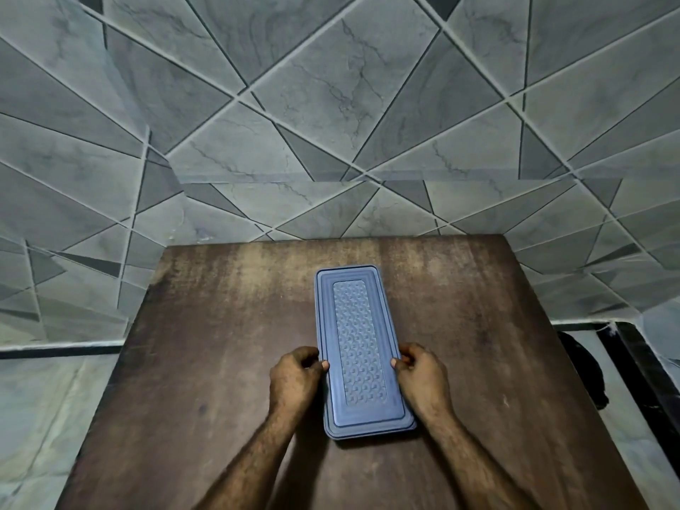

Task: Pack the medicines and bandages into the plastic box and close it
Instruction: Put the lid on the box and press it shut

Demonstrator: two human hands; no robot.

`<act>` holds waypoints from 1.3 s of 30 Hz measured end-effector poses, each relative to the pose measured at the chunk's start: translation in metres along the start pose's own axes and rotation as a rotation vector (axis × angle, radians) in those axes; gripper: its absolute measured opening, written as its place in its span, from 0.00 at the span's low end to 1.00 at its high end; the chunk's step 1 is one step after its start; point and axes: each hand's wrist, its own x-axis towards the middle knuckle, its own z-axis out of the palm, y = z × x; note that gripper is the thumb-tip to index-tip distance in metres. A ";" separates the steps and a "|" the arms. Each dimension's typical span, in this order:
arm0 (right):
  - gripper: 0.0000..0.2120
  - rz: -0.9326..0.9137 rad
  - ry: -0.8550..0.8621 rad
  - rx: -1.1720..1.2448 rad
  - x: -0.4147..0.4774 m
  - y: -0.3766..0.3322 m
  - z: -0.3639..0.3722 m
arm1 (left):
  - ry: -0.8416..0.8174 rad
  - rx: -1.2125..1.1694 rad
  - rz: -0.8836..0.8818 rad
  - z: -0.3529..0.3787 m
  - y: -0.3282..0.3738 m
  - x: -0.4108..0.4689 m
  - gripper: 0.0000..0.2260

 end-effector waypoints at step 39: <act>0.16 0.389 -0.560 0.348 -0.008 0.037 -0.027 | -0.444 -0.356 -0.220 -0.018 -0.008 -0.034 0.33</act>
